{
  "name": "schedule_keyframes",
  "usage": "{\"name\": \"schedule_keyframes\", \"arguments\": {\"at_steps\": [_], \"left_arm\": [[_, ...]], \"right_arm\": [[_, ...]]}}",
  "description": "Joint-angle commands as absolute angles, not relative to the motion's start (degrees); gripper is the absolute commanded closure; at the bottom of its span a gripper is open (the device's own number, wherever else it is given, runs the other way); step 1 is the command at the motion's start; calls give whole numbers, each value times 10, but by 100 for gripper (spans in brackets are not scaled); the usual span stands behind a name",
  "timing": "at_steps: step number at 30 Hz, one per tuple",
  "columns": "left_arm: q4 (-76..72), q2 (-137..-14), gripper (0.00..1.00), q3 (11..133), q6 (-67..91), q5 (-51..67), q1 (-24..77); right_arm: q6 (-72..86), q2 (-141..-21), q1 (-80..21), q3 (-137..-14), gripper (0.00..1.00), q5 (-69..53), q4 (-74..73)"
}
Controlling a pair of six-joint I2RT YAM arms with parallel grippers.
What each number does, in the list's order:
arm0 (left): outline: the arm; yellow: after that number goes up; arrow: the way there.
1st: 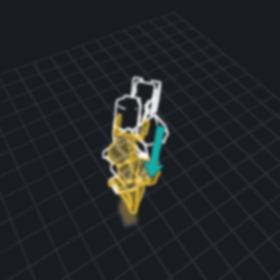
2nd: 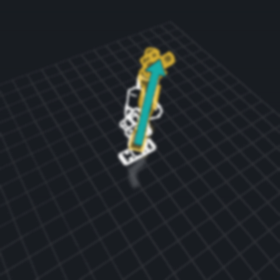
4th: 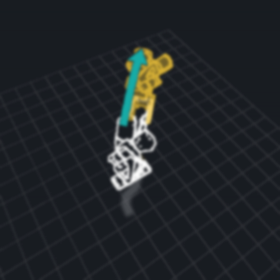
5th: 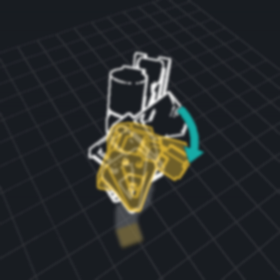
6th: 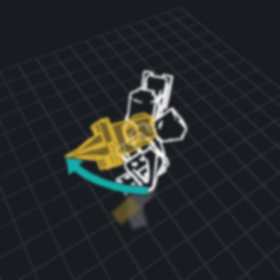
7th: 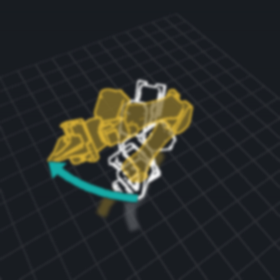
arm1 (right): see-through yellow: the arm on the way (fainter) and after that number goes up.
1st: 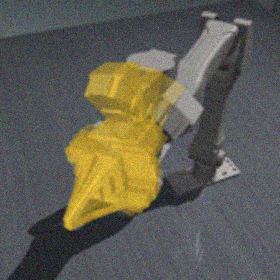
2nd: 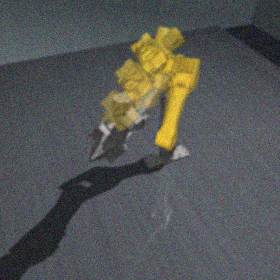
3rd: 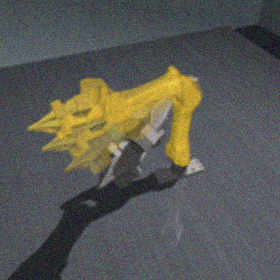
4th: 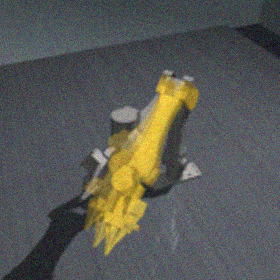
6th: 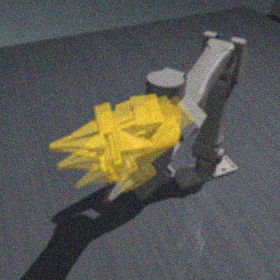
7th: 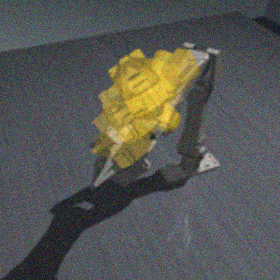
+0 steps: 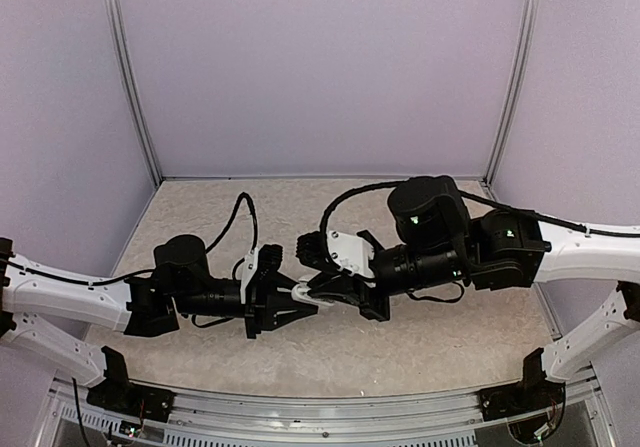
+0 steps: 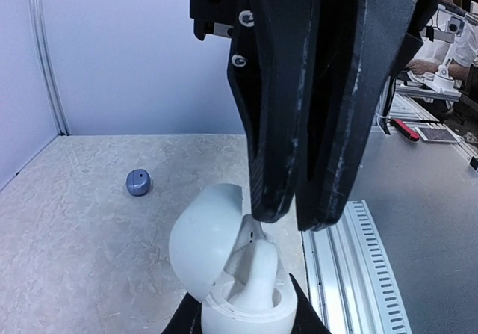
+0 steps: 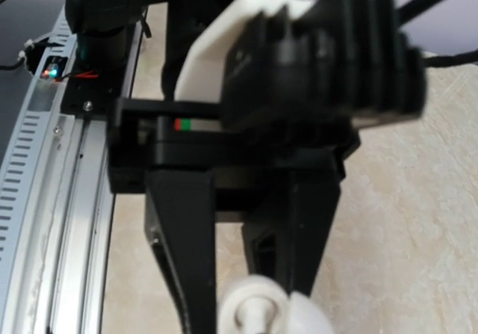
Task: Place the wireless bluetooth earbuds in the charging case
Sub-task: Adjust the left earbud in the left side groove of the charging case.
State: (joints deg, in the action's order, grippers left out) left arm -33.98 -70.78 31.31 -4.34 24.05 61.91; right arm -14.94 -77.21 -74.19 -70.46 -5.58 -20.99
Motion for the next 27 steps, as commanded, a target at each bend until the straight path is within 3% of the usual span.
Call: {"name": "schedule_keyframes", "arguments": {"at_steps": [1, 7, 17, 27], "left_arm": [[-352, -710, 100, 331, -44, 236, 619], [-353, -709, 100, 330, -44, 238, 620], [-352, -709, 100, 332, -39, 225, 620], [-347, -711, 100, 333, -40, 220, 619]], "right_arm": [[-144, -765, -750, -706, 88, -36, -217], [-136, -753, -747, -701, 87, 60, -226], [-144, -733, -757, -707, 82, -21, -224], [-149, -771, -774, -729, 84, 12, -246]]}}
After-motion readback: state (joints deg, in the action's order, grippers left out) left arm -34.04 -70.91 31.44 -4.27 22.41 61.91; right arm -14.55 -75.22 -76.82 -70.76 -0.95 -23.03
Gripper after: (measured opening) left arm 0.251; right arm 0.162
